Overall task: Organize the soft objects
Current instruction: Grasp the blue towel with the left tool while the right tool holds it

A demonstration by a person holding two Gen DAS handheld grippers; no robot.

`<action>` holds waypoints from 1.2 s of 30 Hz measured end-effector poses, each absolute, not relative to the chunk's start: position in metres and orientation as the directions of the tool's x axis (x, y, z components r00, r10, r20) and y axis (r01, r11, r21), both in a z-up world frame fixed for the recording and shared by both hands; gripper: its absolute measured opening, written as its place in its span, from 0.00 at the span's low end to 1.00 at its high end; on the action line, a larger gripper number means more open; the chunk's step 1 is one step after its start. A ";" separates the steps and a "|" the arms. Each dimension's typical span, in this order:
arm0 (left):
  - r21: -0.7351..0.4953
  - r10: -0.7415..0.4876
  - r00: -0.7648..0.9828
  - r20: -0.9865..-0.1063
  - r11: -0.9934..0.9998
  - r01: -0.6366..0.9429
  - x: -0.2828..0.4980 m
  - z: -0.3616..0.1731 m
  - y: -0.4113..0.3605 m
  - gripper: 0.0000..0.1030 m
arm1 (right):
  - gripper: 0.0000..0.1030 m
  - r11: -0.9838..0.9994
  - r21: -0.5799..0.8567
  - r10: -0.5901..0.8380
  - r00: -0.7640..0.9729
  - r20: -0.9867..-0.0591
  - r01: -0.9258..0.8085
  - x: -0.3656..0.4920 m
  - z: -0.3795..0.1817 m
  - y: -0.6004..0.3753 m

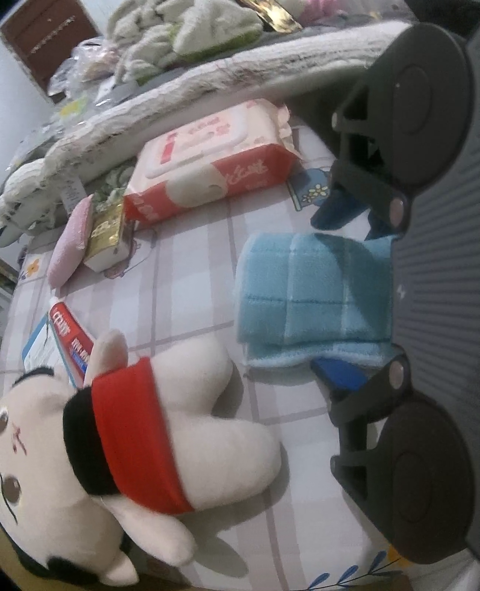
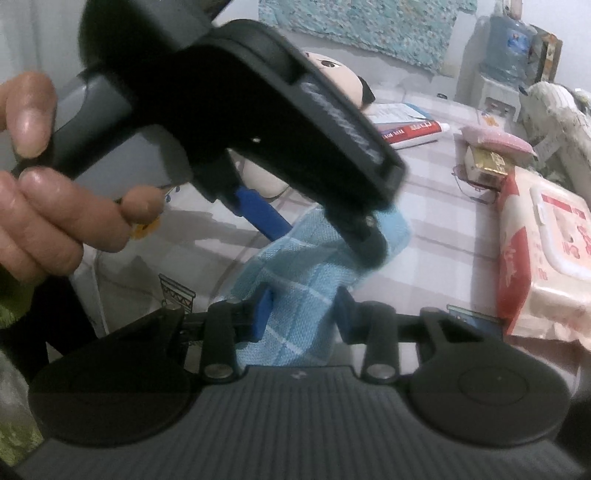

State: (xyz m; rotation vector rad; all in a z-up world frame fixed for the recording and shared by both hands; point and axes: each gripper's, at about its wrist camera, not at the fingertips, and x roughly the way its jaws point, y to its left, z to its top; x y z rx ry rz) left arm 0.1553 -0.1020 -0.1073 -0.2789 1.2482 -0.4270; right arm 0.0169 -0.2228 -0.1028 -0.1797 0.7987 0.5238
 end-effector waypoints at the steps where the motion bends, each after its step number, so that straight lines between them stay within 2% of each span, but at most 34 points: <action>1: -0.421 -0.451 0.248 -0.857 0.892 0.166 0.155 -0.107 -0.105 0.81 | 0.35 0.855 0.034 0.380 0.580 -0.721 -0.518 0.015 -0.102 -0.222; 5: -0.381 -0.418 0.237 -0.877 0.905 0.188 0.155 -0.107 -0.116 0.84 | 0.36 0.841 0.013 0.385 0.581 -0.717 -0.541 0.015 -0.102 -0.220; 8: -0.363 -0.400 0.233 -0.887 0.913 0.183 0.157 -0.107 -0.119 0.82 | 0.36 0.826 -0.020 0.388 0.595 -0.703 -0.563 0.011 -0.102 -0.217; 10: -0.345 -0.382 0.234 -0.894 0.921 0.182 0.158 -0.106 -0.121 0.78 | 0.36 0.814 -0.051 0.389 0.608 -0.692 -0.579 0.004 -0.102 -0.215; 12: -0.321 -0.358 0.240 -0.902 0.930 0.182 0.157 -0.105 -0.124 0.68 | 0.37 0.804 -0.072 0.393 0.619 -0.680 -0.590 -0.001 -0.103 -0.215; 14: -0.290 -0.331 0.254 -0.909 0.939 0.185 0.157 -0.104 -0.126 0.65 | 0.39 0.804 -0.064 0.400 0.619 -0.676 -0.591 -0.003 -0.102 -0.219; 18: -0.252 -0.301 0.266 -0.916 0.946 0.203 0.156 -0.104 -0.128 0.65 | 0.40 0.816 -0.025 0.415 0.616 -0.670 -0.577 -0.008 -0.099 -0.233; 25: -0.139 -0.226 0.303 -0.926 0.949 0.281 0.145 -0.105 -0.147 0.68 | 0.43 0.849 -0.038 0.378 0.656 -0.653 -0.527 -0.022 -0.087 -0.254; 30: -0.070 -0.178 0.350 -0.920 0.951 0.301 0.137 -0.105 -0.150 0.52 | 0.45 0.886 -0.056 0.322 0.698 -0.640 -0.461 -0.026 -0.074 -0.277; 36: -0.084 -0.189 0.375 -0.908 0.956 0.280 0.136 -0.105 -0.138 0.31 | 0.48 0.927 -0.018 0.283 0.730 -0.622 -0.374 -0.021 -0.056 -0.306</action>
